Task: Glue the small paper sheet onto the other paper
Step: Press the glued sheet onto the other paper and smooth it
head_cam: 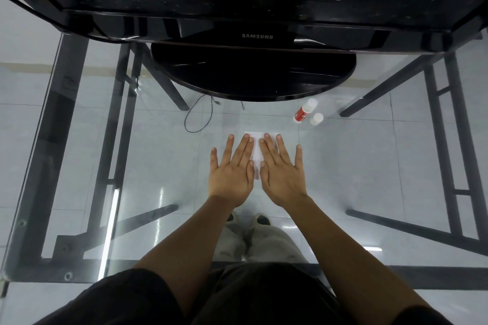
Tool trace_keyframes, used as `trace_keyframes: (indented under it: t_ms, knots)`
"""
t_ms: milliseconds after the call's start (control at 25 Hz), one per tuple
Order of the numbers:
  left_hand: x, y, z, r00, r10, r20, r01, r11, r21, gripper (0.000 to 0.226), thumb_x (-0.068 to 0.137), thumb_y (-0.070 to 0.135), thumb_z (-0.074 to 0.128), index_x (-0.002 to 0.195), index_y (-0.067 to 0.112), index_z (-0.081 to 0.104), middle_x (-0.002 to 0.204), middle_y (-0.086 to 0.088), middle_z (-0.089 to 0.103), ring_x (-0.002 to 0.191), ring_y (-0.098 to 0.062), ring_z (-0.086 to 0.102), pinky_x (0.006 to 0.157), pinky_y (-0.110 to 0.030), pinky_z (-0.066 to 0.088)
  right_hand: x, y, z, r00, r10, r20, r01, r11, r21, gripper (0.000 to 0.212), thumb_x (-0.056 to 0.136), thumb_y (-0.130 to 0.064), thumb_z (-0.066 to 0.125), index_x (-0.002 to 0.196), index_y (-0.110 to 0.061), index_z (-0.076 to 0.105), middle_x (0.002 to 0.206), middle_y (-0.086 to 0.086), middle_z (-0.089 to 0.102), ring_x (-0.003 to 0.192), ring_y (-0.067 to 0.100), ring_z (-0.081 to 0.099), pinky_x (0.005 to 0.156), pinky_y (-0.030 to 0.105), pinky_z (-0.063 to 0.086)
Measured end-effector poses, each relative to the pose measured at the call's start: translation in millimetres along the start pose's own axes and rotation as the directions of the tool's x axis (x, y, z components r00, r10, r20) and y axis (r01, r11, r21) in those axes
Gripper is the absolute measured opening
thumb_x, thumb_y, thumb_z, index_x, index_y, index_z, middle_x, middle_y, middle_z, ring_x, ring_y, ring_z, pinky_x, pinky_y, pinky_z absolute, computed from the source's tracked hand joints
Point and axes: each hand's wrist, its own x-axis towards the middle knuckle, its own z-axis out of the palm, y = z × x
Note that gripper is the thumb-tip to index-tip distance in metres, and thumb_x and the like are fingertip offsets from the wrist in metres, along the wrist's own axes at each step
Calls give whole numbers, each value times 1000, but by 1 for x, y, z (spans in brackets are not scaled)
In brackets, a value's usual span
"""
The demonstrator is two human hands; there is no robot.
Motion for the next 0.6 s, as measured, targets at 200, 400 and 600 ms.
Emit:
trace_keyframes:
  t_ms: [200,400,600]
  knots:
    - [0,-1,0,1000,-2,-11,2,1000,-10,54,89,47,-15,138,30,-30,149,13,-24,138,-15,-27,110,-45,-13,13,12,-5,992,124,-20,-123,991,43,58,94,-45,3,146,-22,-8,157,-2,-7,141,20,-18,104,46,-26]
    - [-1,-1,1,1000,-5,-11,5,1000,8,55,90,47,-14,140,28,-27,151,10,-22,139,-17,-24,110,-46,-12,9,12,-2,997,-74,2,74,996,-43,59,95,-47,7,145,-23,-11,157,-2,-7,138,18,-24,105,45,-26]
    - [-1,0,-1,1000,-3,6,3,1000,-20,54,87,48,-18,136,31,-33,151,11,-20,138,-16,-25,110,-46,-14,19,21,-3,998,62,-27,-61,997,42,61,92,-48,-1,147,-20,-4,157,-1,-3,142,21,-13,103,43,-27]
